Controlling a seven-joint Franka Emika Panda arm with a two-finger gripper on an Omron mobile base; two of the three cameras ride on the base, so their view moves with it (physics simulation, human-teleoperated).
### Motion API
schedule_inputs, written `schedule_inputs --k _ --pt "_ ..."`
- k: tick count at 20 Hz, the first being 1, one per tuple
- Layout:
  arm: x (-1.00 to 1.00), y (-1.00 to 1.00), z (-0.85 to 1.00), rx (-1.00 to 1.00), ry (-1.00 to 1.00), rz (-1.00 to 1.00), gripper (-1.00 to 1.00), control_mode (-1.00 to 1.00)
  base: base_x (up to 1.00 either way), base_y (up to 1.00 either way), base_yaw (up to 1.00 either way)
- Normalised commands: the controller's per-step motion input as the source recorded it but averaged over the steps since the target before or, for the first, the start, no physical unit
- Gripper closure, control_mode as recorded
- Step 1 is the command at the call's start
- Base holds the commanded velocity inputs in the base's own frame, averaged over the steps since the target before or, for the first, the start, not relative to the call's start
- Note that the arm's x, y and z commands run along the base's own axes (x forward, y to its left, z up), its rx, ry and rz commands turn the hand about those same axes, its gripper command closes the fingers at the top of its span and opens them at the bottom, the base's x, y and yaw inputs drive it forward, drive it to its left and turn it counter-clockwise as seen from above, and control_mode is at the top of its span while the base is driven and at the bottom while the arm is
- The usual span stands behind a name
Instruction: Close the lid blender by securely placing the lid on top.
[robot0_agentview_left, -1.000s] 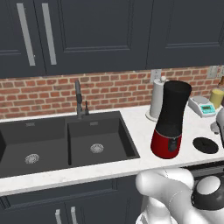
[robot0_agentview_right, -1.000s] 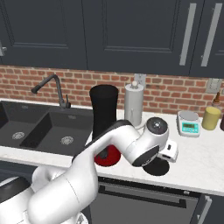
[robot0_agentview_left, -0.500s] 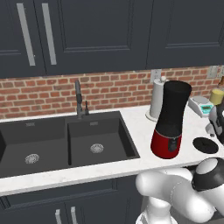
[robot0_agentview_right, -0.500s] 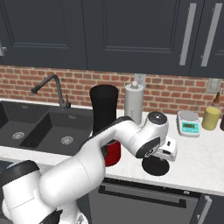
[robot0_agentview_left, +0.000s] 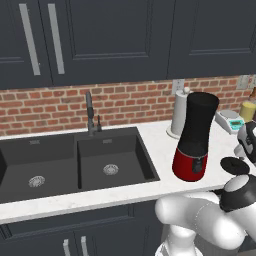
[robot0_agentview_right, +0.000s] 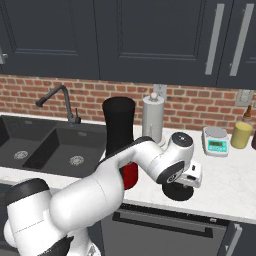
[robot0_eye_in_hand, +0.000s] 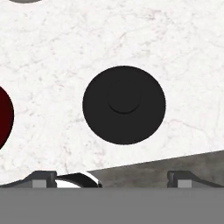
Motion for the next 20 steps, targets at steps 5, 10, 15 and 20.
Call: schedule_inputs --k 5,10,15,20 --pt "0.04 0.0 -0.1 0.0 0.0 0.05 -1.0 -1.0 0.0 0.0 0.0" --pt "0.03 0.0 -0.06 0.0 0.0 0.06 -1.0 -1.0 0.0 0.0 0.0" --pt "0.04 0.0 -0.1 0.0 0.0 0.06 -1.0 -1.0 0.0 0.0 0.0" --pt "0.09 0.0 -0.14 0.0 0.0 0.06 -1.0 -1.0 0.0 0.0 0.0"
